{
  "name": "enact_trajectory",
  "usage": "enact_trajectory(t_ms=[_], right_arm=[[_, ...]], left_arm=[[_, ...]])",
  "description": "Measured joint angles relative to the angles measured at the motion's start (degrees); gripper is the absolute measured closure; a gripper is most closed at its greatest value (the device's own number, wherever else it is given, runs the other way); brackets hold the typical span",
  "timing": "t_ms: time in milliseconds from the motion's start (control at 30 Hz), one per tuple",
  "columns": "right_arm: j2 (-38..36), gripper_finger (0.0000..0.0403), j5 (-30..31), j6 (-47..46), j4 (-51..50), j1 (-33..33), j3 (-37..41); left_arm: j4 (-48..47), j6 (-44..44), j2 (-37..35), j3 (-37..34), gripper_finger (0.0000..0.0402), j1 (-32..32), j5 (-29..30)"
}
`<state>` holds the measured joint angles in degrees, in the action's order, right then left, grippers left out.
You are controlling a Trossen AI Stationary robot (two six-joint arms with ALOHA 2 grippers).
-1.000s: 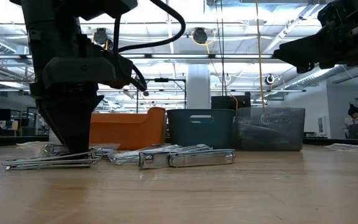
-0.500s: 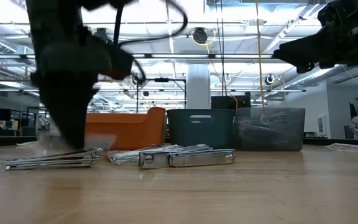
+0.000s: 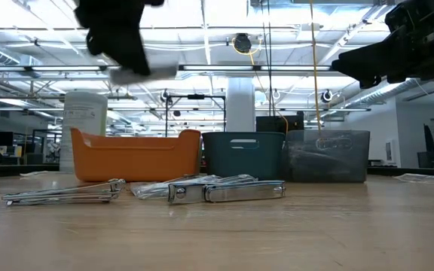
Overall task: Pick & Place Travel size toiletries
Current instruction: Put the nail cutter into the orange bin
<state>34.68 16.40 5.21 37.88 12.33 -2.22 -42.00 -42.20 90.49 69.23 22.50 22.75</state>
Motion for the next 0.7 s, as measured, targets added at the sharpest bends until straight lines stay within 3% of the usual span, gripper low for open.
enact_trajectory(t_ms=[200,367,600,700], right_arm=[[0.0,0.0248,0.0,0.0,0.0,0.0,0.0],[0.0,0.0248,0.0,0.0,0.0,0.0,0.0],[0.0,0.0248,0.0,0.0,0.0,0.0,0.0],[0.0,0.0248,0.0,0.0,0.0,0.0,0.0]], left_arm=[[-0.4,9.6,-7.1,0.0,0.0352,-2.3,6.6],[-1.0,16.3,-10.2,-1.1,0.0376,-6.4,9.0],[0.6,17.9,-11.1,-9.2,0.0370,-16.4,4.6],[9.1,18.5,-11.1,-15.4,0.0358,-20.4,-0.5]])
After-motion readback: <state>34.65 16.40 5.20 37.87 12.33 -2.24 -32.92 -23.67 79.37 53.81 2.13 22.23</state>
